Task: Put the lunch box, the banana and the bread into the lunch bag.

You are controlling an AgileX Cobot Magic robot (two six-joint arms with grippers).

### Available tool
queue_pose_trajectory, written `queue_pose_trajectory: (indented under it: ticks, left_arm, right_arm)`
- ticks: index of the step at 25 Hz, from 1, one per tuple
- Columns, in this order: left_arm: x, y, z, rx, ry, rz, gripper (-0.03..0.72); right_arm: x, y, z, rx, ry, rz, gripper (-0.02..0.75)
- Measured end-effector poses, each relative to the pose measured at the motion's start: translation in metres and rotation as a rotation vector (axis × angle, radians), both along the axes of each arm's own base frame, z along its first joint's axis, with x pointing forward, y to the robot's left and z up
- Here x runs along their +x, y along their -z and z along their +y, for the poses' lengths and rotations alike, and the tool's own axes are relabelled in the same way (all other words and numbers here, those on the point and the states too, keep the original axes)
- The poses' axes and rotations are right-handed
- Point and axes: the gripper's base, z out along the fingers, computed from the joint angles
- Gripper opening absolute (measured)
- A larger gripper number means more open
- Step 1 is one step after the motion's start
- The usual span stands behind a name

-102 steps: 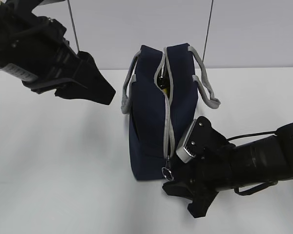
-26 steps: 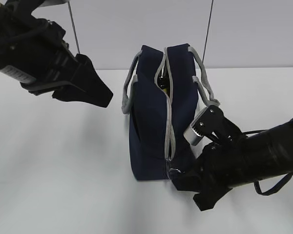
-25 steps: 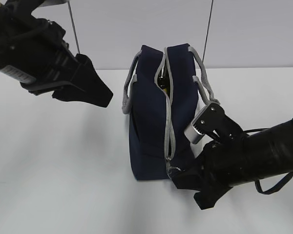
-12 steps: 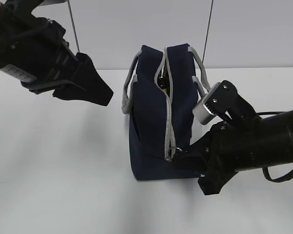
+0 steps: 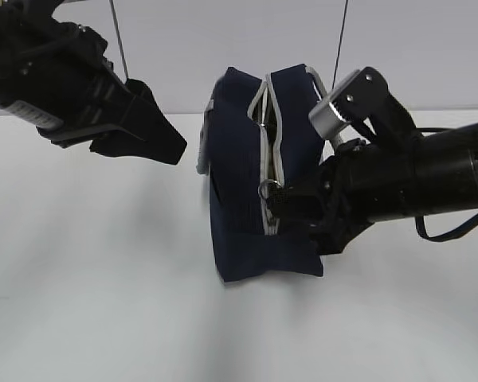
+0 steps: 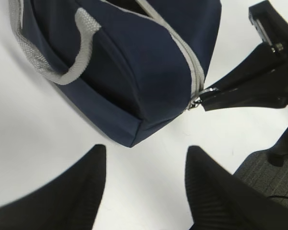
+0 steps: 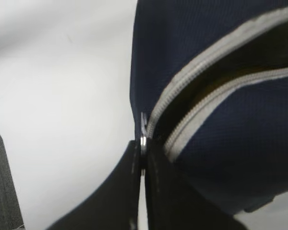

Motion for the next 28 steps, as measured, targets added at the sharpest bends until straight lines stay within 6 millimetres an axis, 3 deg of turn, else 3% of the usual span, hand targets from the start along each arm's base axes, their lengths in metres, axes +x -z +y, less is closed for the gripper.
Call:
queue_pose_trajectory:
  ticks: [28]
  left_arm:
    - [0.001,0.000,0.000,0.000,-0.002,-0.006,0.379]
  right_arm:
    - [0.032,-0.064,0.009,0.091,0.054,-0.191,-0.016]
